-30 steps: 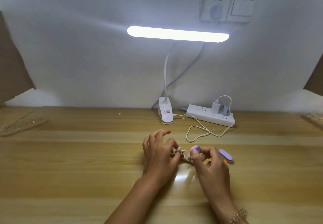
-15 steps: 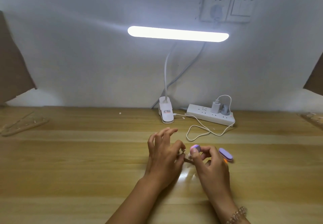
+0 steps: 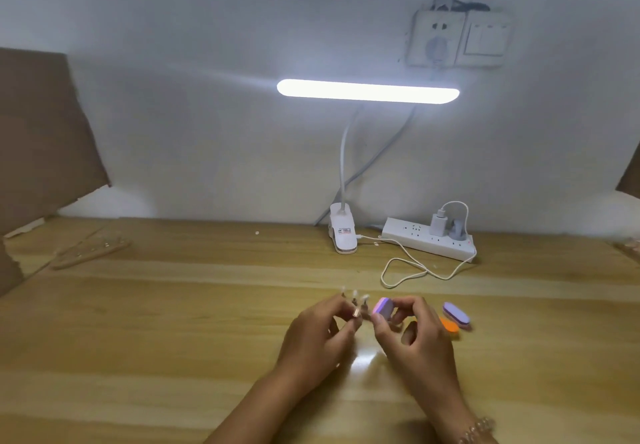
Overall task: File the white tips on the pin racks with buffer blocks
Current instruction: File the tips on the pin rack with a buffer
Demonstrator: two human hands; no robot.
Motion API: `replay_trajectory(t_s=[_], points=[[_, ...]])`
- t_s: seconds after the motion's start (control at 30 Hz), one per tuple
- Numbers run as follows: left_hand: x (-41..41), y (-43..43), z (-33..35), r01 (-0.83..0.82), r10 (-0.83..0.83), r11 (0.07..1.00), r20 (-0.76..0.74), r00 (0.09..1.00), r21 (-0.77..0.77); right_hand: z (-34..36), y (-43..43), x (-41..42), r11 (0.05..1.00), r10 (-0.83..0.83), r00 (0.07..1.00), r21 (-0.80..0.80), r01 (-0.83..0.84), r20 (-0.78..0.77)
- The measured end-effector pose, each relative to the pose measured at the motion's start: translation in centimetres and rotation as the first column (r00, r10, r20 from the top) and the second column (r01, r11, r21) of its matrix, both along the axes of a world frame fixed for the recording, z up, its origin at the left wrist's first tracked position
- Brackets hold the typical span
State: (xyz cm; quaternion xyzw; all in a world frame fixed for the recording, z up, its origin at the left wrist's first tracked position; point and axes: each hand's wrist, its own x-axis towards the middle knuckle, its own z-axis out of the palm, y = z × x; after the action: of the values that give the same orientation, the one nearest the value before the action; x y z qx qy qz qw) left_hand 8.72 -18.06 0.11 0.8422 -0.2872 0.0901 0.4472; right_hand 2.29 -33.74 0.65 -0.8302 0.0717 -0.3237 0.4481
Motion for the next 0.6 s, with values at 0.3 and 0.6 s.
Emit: replay_trajectory(t_s=[0.3,0.6], points=[[-0.5,0.8,-0.1,0.122,-0.119,0.987,-0.033,0.992,0.101,0.3,0.9,-1.4,0.955,0.065,0.995,-0.285,-0.084,-0.074],[-0.3,0.8,-0.4,0.19,-0.188,0.968,-0.027,0.982,0.167,0.3,0.5,-1.2,0.975,0.122,0.989,-0.175,-0.134,-0.078]])
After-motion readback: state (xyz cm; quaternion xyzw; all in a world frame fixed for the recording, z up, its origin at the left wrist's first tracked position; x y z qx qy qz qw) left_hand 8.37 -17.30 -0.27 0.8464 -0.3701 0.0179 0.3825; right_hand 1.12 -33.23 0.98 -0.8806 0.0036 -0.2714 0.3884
